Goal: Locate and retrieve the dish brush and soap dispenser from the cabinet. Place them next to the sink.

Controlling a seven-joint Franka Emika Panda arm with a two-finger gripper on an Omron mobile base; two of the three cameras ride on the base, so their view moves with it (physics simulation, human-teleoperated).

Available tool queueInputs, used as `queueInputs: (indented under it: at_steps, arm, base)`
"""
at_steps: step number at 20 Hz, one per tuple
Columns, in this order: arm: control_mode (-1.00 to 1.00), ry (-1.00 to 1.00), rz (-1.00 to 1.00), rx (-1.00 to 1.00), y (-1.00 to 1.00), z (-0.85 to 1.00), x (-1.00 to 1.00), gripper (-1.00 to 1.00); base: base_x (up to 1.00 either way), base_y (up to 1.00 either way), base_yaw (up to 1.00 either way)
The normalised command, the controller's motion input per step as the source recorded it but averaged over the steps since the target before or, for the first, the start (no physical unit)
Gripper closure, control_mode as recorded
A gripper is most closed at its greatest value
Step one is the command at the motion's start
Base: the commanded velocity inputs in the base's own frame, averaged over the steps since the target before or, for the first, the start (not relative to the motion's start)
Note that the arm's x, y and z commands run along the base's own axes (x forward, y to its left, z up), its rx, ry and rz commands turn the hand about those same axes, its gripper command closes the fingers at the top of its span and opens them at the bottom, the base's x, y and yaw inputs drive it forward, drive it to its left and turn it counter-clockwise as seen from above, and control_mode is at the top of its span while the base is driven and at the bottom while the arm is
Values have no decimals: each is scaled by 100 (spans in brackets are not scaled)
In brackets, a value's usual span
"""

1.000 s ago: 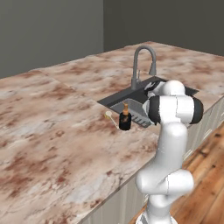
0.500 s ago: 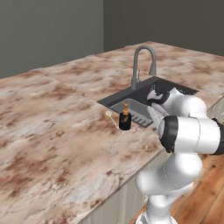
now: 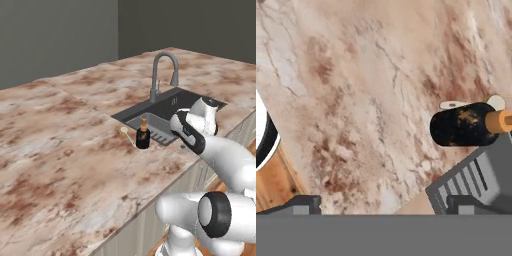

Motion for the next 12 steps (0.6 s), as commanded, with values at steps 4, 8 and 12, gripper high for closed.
queueInputs:
  at_steps: [4,8,12]
  arm:
    - [-100,-7,0,-20,0,89,-42,-100]
    - [-100,-16,-1,-11,0,79,-56,-100]
    - [-100,-22,-3,-4,0,72,-65,-100]
  base:
    - [0,0,0]
    - [0,0,0]
    - [0,0,0]
